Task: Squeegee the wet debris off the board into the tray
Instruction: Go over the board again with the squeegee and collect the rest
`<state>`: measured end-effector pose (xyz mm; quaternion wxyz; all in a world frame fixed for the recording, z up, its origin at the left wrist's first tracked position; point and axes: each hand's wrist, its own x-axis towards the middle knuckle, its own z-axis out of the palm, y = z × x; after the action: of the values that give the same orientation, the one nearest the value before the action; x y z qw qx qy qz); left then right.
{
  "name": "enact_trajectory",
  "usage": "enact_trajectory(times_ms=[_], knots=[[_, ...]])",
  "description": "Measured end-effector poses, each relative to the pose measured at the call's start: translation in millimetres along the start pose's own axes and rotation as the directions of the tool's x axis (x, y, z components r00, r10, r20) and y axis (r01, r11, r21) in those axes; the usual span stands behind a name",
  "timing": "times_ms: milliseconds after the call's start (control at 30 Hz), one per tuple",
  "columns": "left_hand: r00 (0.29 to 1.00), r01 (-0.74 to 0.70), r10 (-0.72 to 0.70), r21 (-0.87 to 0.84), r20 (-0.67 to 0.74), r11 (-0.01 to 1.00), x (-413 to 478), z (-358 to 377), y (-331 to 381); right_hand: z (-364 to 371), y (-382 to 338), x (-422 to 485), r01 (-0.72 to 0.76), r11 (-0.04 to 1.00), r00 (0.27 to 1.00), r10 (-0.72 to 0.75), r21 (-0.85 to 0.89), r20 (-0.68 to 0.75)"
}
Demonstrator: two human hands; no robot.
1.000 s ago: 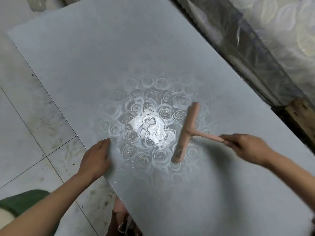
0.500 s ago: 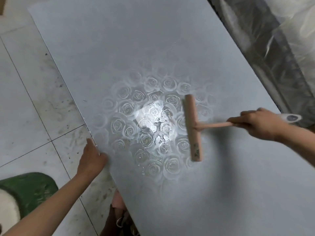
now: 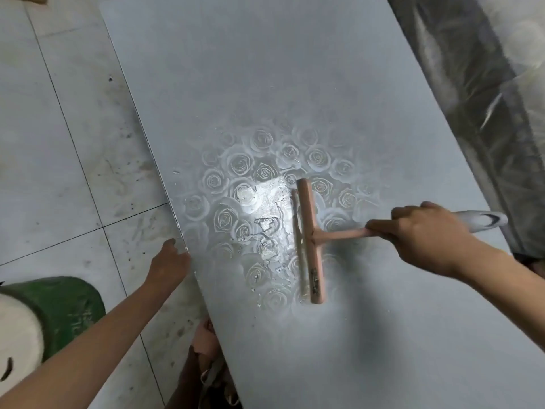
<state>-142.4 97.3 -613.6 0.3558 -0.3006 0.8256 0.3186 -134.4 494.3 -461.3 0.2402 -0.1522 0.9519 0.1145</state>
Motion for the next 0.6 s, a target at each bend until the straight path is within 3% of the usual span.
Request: enact_trajectory(times_ms=[133,267,400,600], knots=[[0.999,-0.041,0.037,0.104,0.039,0.994,-28,-13,-1,-39,-44,-22,-0.06,0.993,0.995,0.067,-0.1,0.068],[0.987,-0.149,0.143,0.103,0.067,0.983,-75,-42,-10,-70,-93,-39,-0.086,0.987,0.99,0.1,-0.135,0.098],[0.97,-0.217,0.194,0.165,0.144,0.962,-93,-41,-6,-71,-105,-43,-0.149,0.974,0.978,0.171,-0.168,0.121],[0.974,-0.195,0.186,0.058,0.132,0.979,-125,-98,-54,-121,-164,-44,-0.093,0.964,0.994,0.106,-0.249,0.04]])
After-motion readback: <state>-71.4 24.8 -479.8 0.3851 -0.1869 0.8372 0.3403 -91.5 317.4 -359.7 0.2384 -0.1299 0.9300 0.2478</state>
